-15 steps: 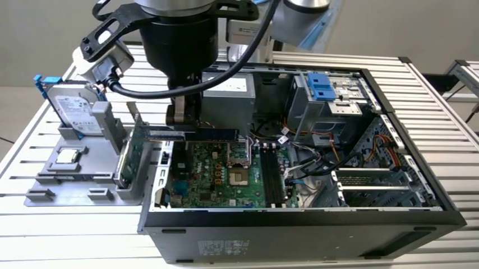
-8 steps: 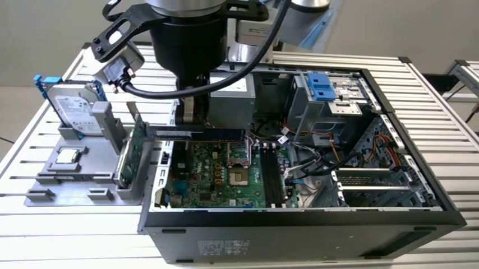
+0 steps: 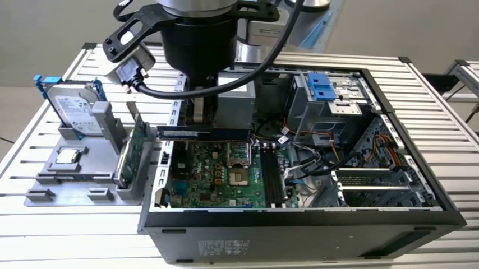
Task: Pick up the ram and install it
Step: 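Pick up the ram and move it above insertion slot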
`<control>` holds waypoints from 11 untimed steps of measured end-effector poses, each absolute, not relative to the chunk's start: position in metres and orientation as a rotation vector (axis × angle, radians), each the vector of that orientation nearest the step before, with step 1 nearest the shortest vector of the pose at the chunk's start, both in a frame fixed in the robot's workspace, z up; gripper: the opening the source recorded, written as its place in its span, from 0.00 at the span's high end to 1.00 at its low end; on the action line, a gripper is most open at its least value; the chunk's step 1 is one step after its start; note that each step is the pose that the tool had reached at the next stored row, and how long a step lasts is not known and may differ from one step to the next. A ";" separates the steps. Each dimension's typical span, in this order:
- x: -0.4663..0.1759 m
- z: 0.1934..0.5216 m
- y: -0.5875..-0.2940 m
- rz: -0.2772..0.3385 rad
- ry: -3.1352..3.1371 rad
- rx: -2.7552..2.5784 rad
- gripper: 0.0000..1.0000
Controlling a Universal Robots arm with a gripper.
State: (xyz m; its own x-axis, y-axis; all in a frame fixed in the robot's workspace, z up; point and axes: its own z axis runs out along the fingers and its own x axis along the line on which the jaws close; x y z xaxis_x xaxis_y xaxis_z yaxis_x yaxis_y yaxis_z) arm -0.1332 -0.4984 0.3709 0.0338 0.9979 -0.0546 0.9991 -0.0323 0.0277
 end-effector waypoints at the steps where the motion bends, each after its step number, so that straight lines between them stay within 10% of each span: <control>1: -0.132 0.371 -0.498 -0.031 2.144 2.216 1.00; 11: -0.119 0.371 -0.498 -0.031 2.144 2.216 1.00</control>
